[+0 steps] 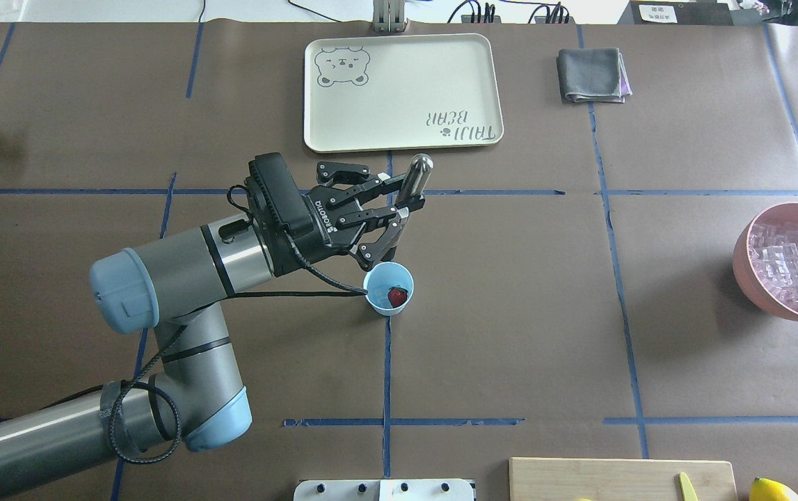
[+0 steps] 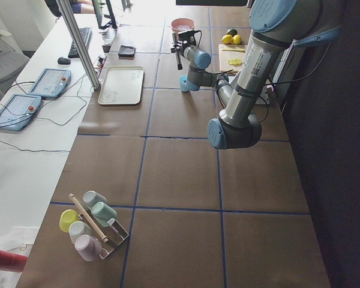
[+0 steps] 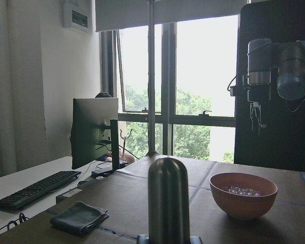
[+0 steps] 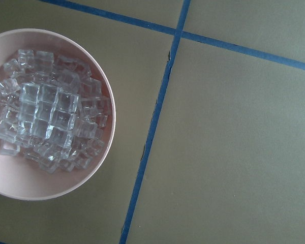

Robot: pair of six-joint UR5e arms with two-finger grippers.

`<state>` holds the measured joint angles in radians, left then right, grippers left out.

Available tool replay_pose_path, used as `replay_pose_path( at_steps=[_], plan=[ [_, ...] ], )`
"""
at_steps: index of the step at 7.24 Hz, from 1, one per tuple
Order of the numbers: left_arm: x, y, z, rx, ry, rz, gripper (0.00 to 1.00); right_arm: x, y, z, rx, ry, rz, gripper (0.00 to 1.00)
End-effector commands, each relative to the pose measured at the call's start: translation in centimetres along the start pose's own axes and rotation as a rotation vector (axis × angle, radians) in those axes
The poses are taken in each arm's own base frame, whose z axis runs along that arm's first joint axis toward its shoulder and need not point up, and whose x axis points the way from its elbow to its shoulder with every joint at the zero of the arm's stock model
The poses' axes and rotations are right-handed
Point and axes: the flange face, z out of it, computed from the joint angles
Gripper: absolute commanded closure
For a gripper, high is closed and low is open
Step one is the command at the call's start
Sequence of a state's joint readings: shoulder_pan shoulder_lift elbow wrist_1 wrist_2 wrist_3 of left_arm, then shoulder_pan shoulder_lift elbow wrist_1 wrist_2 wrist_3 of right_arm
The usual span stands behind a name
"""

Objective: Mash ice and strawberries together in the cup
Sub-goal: 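Lift the pestle out of the cup and carry it back with the left gripper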

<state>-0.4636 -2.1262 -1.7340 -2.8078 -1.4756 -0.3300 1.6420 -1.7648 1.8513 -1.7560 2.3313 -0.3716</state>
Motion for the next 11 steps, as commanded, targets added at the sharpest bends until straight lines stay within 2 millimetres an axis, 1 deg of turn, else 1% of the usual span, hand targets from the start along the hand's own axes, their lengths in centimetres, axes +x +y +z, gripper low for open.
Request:
replay_pose_path(
  at_steps=[1, 3, 4, 5, 6, 7, 8, 9, 10, 11],
  plan=[
    [-2.3, -2.8, -0.3, -0.242, -0.137, 0.038, 1.0, 0.3, 0.0, 0.3, 0.009, 0.007, -0.007, 0.0],
    [-5.4, -2.6, -0.9, -0.556, -0.278, 0.131, 1.0, 0.3, 0.0, 0.3, 0.011, 0.004, -0.006, 0.0],
    [-6.6, -1.5, -1.1, -0.683, -0.304, 0.207, 1.0, 0.2, -0.1, 0.2, 0.012, 0.005, -0.007, 0.0],
    [-9.0, -0.7, -1.5, -0.821, -0.329, 0.305, 1.0, 0.3, 0.0, 0.3, 0.011, 0.004, -0.008, 0.0],
    [-10.8, 0.6, -2.2, -0.978, -0.334, 0.387, 1.0, 0.1, -0.1, 0.1, 0.015, 0.004, -0.009, 0.0],
    [-13.1, 1.4, -3.4, -1.119, -0.346, 0.44, 1.0, 0.2, -0.1, 0.2, 0.014, 0.003, -0.008, 0.0],
    [-15.8, 2.5, -5.1, -1.258, -0.372, 0.421, 1.0, 0.2, -0.1, 0.2, 0.014, 0.003, -0.008, 0.0],
    [-18.8, 4.8, -7.9, -1.433, -0.339, 0.446, 1.0, 0.1, -0.1, 0.1, 0.015, 0.004, -0.009, 0.0],
    [-22.6, 3.7, -10.0, -1.505, -0.27, 0.565, 1.0, 0.2, -0.1, 0.2, 0.014, 0.004, -0.01, 0.0],
    [-26.4, 5.2, -13.9, -1.57, -0.271, 0.517, 1.0, 0.1, -0.1, 0.1, 0.016, 0.004, -0.01, 0.0]
  ],
)
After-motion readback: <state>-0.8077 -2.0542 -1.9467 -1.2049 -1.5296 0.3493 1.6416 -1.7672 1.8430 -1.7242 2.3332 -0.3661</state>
